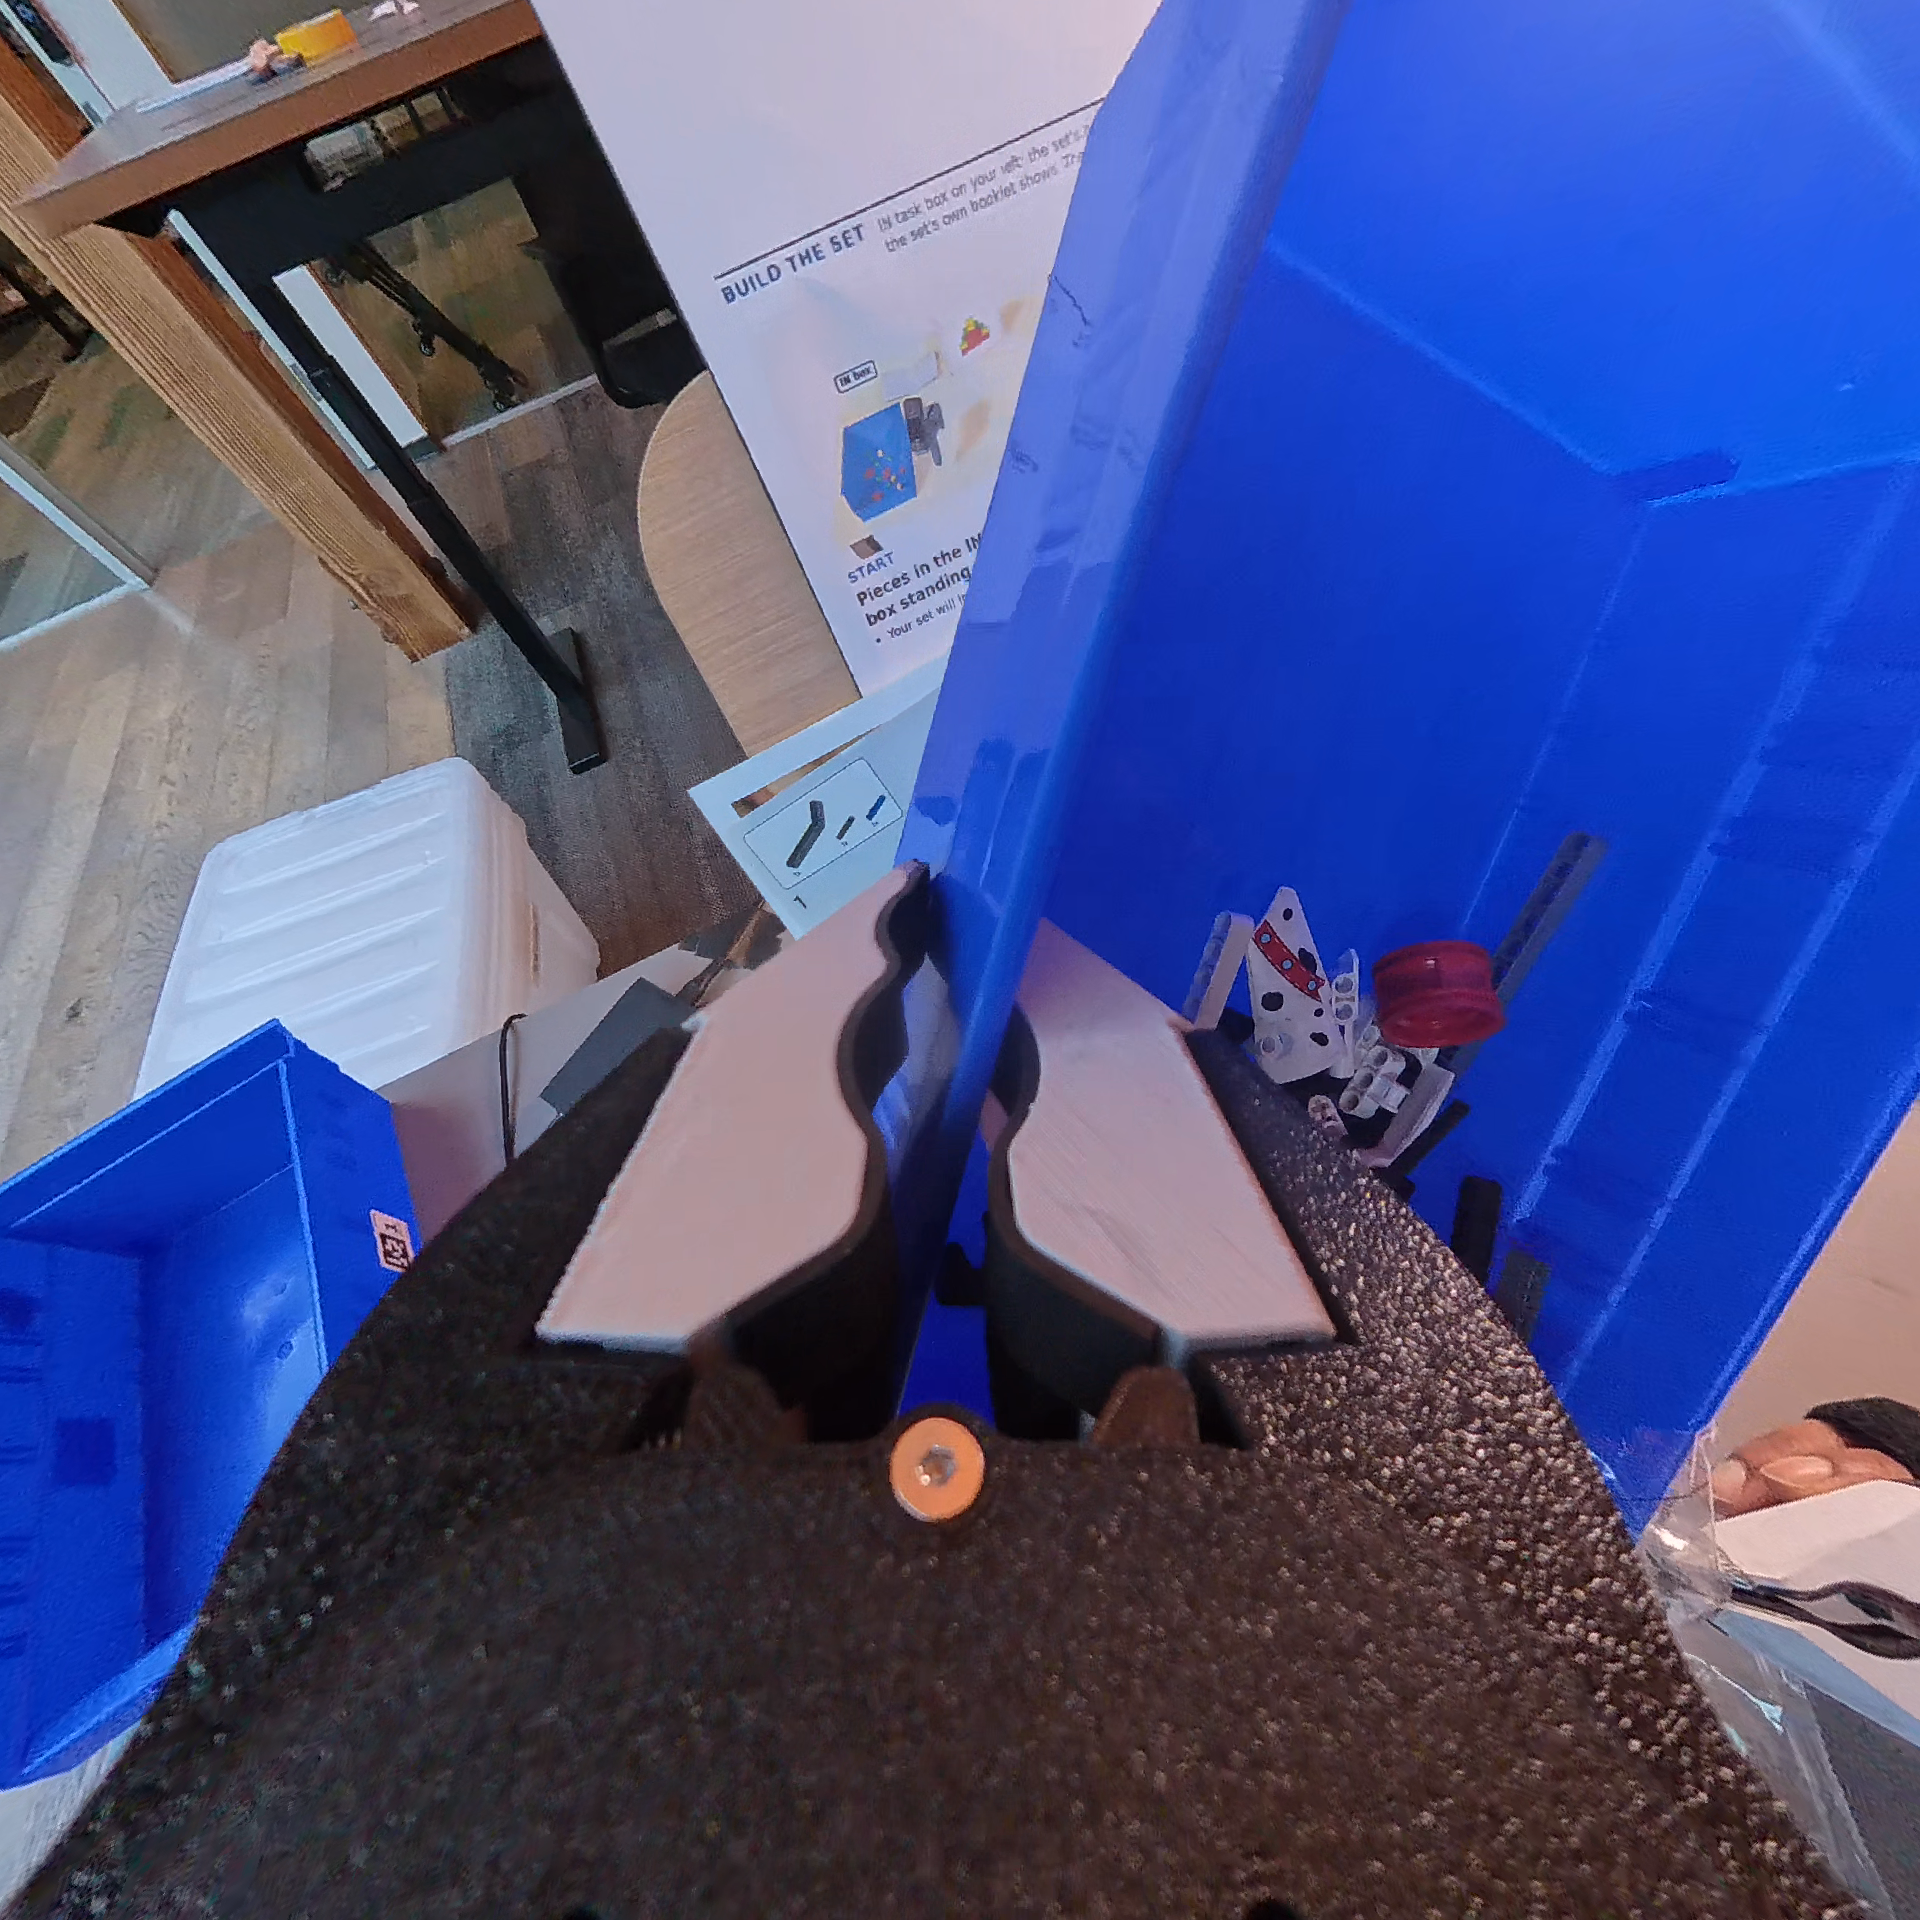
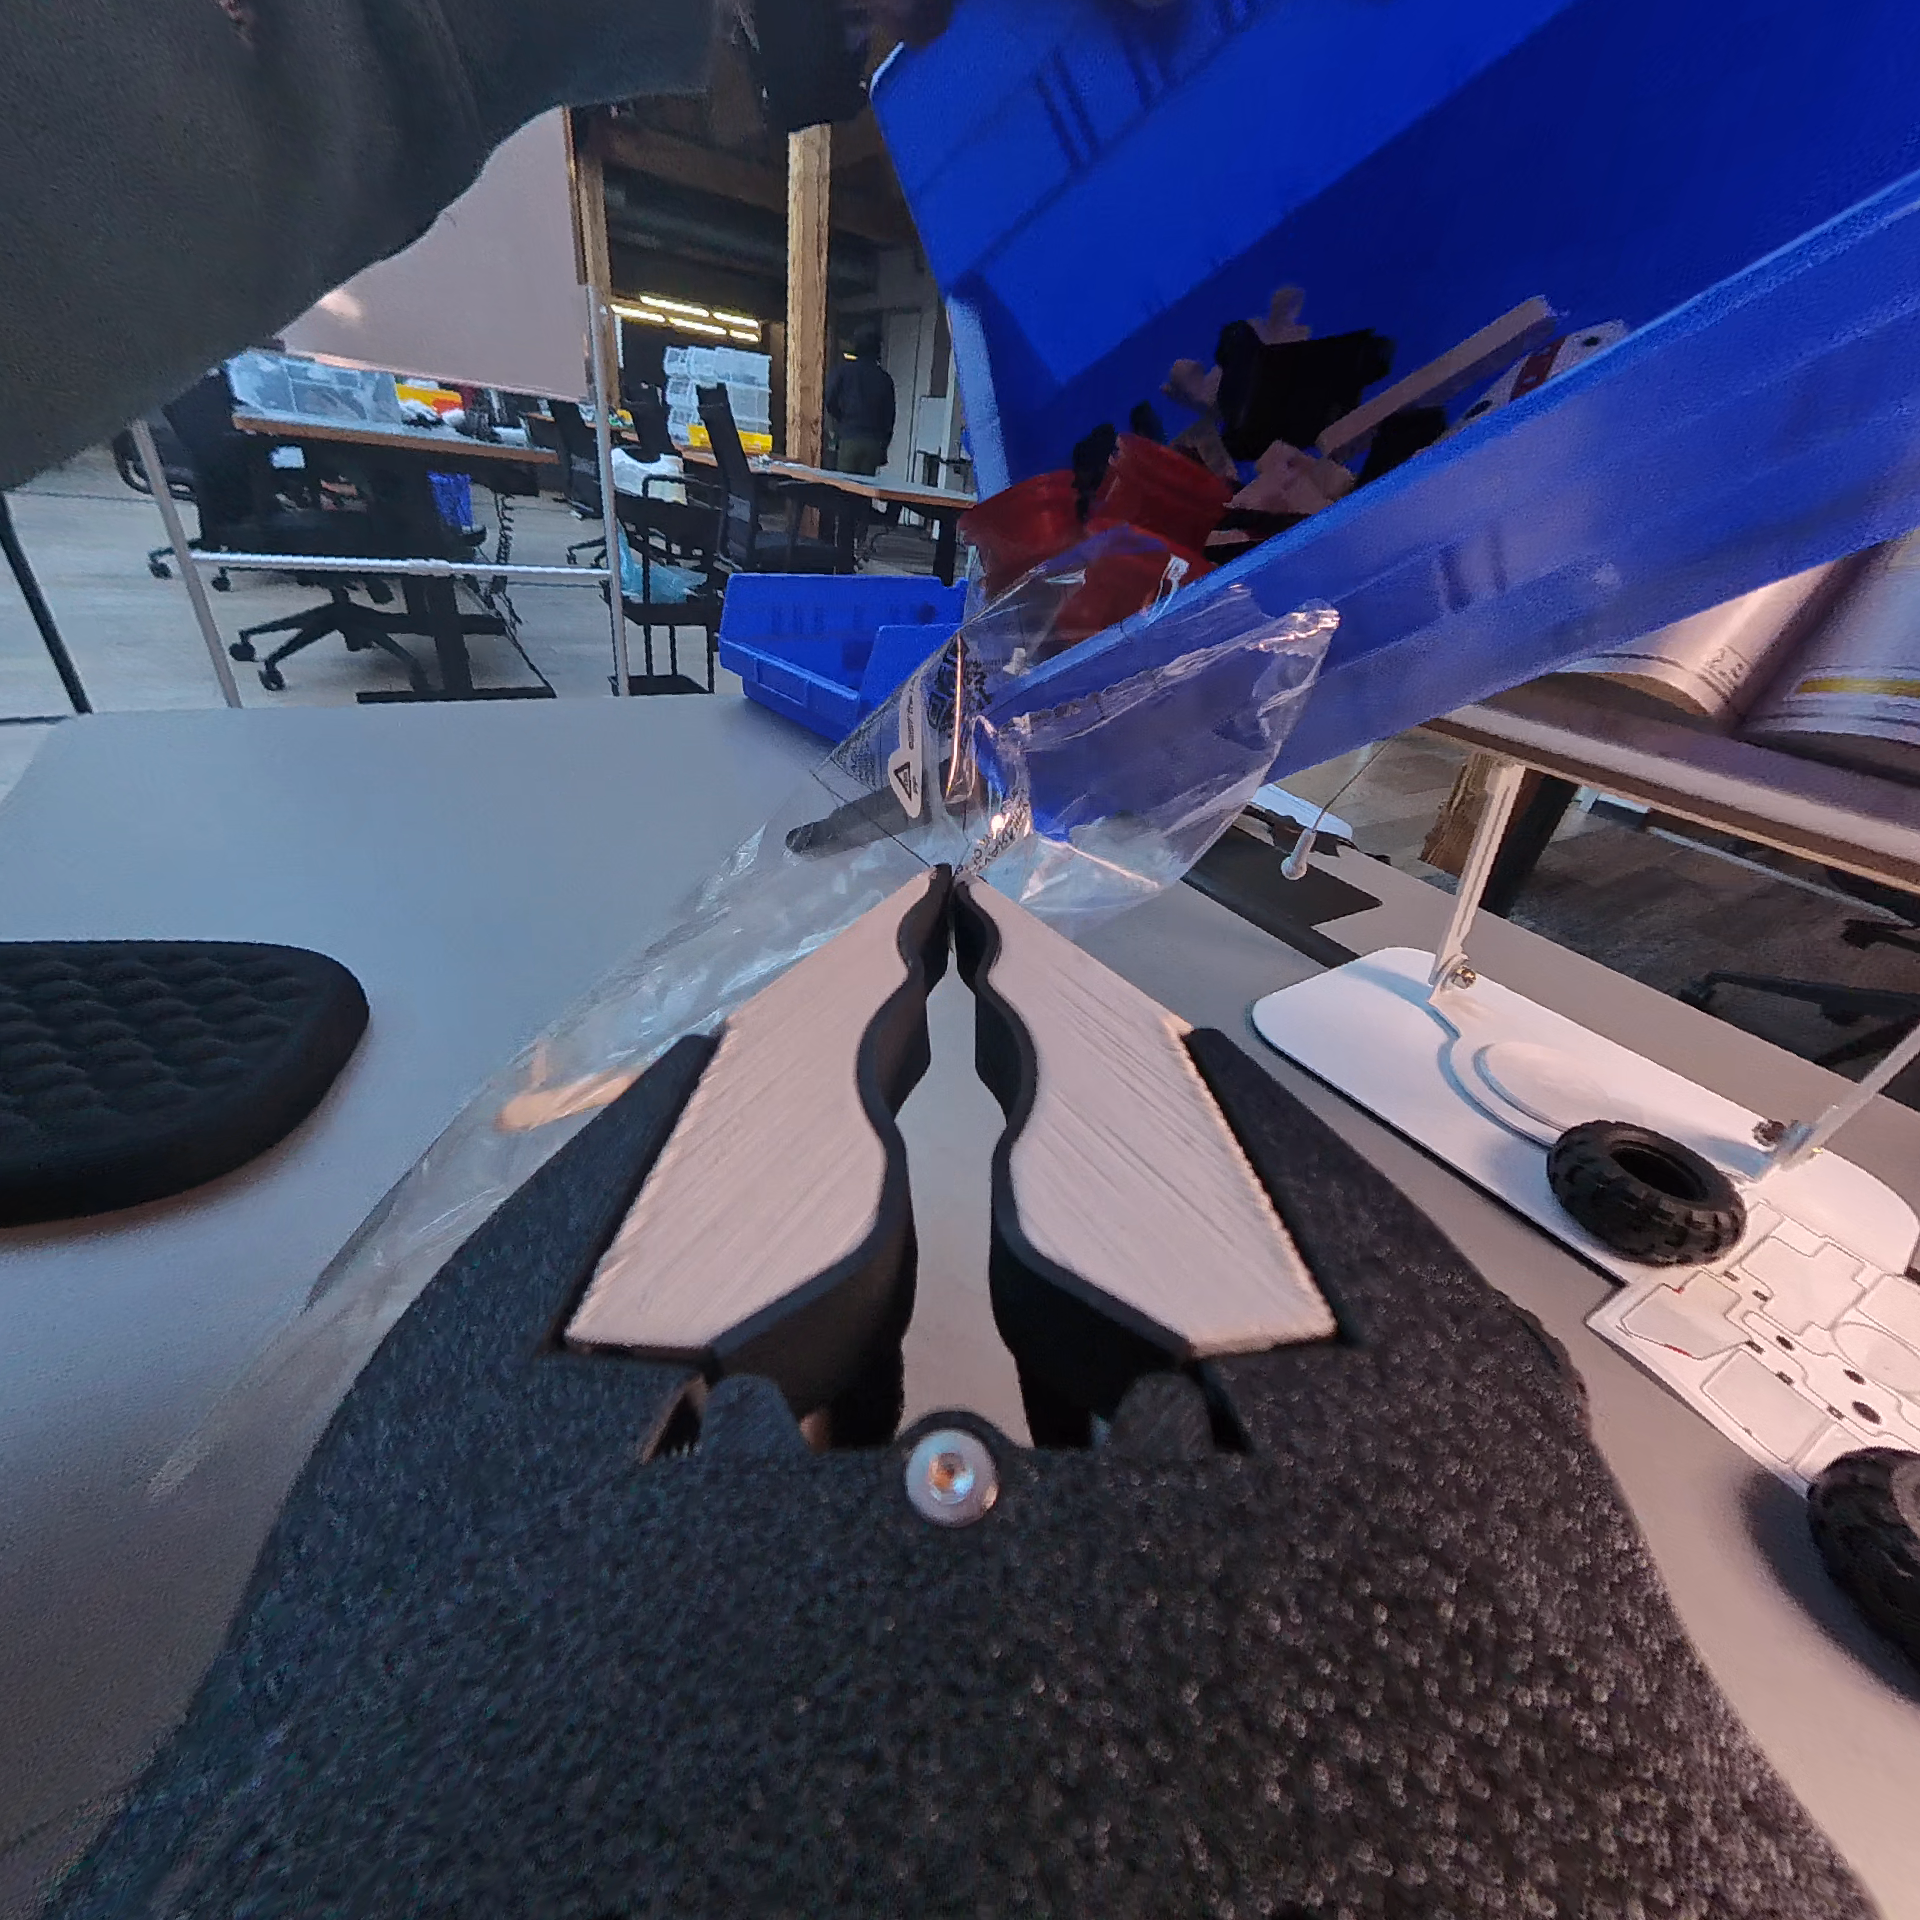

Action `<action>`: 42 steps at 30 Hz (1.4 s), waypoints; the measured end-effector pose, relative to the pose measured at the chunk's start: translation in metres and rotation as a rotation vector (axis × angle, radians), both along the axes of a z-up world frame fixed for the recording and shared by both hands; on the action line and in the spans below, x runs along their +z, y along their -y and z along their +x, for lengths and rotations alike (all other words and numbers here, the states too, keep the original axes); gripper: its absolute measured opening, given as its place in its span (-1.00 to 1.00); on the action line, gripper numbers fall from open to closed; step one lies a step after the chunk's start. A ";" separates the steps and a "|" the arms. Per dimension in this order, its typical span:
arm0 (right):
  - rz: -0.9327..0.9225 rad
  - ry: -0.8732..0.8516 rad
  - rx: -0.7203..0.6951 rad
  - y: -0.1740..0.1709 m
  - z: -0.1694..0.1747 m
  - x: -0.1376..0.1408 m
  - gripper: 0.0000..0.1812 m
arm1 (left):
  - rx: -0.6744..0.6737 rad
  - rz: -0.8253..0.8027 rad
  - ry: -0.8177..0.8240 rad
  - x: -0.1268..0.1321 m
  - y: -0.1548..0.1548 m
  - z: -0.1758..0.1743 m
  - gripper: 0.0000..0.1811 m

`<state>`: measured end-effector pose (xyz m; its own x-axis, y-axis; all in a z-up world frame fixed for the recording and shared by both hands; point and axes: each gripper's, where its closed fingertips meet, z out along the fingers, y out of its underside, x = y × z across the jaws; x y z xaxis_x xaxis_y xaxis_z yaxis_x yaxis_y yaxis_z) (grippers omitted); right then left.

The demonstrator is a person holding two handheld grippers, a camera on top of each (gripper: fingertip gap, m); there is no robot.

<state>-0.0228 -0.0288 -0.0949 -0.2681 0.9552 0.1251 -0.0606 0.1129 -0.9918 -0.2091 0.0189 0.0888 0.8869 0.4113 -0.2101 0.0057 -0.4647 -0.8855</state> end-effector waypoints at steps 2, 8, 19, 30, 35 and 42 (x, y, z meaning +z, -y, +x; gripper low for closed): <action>0.069 0.001 0.029 0.004 0.002 -0.004 -1.00 | -0.014 -0.007 -0.005 0.001 -0.004 0.004 -0.97; 0.115 -0.009 0.105 0.007 0.012 -0.006 -1.00 | -0.036 -0.017 0.027 -0.003 -0.016 0.008 -0.96; 0.190 -0.068 0.172 0.011 0.024 -0.008 -1.00 | -0.065 -0.024 0.042 -0.005 -0.035 0.019 -0.96; 0.244 -0.090 0.174 0.012 0.028 -0.010 -1.00 | -0.076 -0.020 0.052 -0.012 -0.040 0.028 -0.97; 0.263 -0.098 0.180 0.015 0.028 -0.011 -1.00 | -0.086 -0.027 0.056 -0.015 -0.042 0.032 -0.96; 0.254 -0.095 0.204 0.014 0.032 -0.009 -1.00 | -0.101 -0.007 0.092 -0.021 -0.044 0.032 -0.96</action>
